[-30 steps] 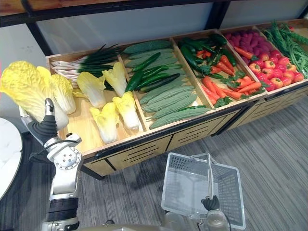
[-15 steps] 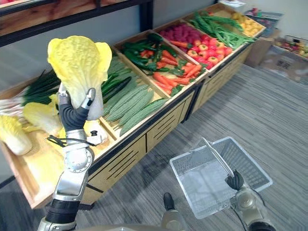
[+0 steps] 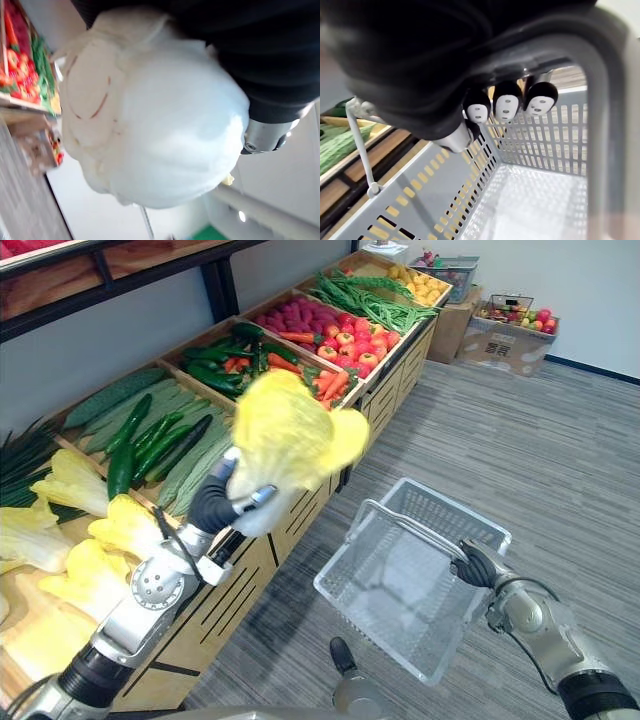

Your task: Pick vegetable in the basket

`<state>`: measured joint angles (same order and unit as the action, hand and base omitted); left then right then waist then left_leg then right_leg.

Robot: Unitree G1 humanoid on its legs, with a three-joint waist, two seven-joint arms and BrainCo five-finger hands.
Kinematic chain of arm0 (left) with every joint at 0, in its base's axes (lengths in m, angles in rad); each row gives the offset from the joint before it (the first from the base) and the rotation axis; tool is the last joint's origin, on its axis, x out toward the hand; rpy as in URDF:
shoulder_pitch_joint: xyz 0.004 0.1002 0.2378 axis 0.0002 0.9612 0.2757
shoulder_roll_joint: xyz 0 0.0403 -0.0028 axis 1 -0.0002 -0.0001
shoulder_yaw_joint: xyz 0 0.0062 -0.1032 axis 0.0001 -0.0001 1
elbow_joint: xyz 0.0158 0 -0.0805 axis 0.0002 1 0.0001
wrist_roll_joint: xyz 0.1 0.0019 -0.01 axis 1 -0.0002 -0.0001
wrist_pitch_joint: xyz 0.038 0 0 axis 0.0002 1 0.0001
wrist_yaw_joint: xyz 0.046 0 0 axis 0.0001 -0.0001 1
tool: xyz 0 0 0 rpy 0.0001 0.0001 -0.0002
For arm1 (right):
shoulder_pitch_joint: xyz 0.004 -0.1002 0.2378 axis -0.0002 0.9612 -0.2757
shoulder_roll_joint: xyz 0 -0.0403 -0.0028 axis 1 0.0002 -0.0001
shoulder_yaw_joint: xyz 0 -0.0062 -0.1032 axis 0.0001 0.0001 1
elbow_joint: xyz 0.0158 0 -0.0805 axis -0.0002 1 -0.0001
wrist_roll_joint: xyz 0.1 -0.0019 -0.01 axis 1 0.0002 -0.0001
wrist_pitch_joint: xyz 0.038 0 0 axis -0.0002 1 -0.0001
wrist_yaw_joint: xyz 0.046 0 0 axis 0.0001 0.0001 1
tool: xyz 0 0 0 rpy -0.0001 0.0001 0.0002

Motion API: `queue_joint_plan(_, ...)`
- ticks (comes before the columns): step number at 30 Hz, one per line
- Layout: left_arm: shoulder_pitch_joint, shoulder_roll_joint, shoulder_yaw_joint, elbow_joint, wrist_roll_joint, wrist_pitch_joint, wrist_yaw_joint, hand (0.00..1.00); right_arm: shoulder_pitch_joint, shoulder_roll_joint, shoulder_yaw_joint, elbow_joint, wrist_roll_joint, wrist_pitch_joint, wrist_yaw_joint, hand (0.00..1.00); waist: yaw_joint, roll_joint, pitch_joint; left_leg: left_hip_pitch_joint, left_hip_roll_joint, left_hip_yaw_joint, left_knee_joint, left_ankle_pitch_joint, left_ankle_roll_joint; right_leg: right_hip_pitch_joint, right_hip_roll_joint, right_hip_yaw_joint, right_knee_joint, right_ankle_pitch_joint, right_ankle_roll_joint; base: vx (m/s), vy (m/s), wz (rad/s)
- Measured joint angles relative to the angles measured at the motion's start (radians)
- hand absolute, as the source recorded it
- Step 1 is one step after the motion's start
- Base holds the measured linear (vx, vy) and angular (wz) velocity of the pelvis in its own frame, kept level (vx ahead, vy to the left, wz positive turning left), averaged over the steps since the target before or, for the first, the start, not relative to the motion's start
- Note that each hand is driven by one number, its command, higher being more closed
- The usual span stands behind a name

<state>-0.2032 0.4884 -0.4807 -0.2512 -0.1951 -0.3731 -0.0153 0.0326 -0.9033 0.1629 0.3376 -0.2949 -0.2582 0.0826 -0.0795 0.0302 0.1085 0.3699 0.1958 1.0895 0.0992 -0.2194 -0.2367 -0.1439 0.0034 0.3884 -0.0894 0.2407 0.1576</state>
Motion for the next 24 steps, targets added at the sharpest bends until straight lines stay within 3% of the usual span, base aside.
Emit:
queue_joint_plan(6, -0.079, 0.131, -0.181, -0.003, -0.029, -0.026, -0.103, 1.00, 0.000, -0.075, 0.045, -0.145, 0.039, -0.052, 0.033, 1.00, -0.002, 0.003, -0.002, 0.015, 0.039, 0.073, 0.048, -0.014, -0.021, -0.010, 0.044, 0.036, 0.010, 0.002, -0.003, 0.02, -0.036, -0.24)
queue_joint_plan(12, -0.118, 0.219, -0.347, -0.002, 0.002, -0.047, -0.152, 1.00, -0.016, -0.126, 0.088, -0.212, 0.115, -0.055, 0.039, 1.00, -0.007, 0.007, -0.005, 0.033, 0.042, 0.124, 0.061, -0.019, -0.029, -0.023, 0.071, 0.077, 0.024, 0.002, -0.003, 0.00, -0.008, -0.25)
queue_joint_plan(17, -0.155, 0.229, -0.446, 0.065, 0.121, -0.070, -0.158, 1.00, -0.026, -0.162, 0.125, -0.250, 0.170, -0.073, 0.079, 1.00, -0.031, 0.024, -0.016, 0.033, 0.042, 0.133, 0.062, -0.020, -0.030, -0.027, 0.073, 0.083, 0.025, 0.002, -0.003, 0.00, 0.001, -0.04)
queue_joint_plan(24, -0.167, 0.224, -0.495, 0.202, 0.239, -0.077, -0.156, 1.00, -0.026, -0.162, 0.158, -0.307, 0.199, -0.082, 0.114, 1.00, -0.054, 0.025, -0.027, 0.033, 0.042, 0.133, 0.064, -0.020, -0.030, -0.030, 0.074, 0.083, 0.031, 0.002, -0.003, 0.00, 0.000, 0.00)
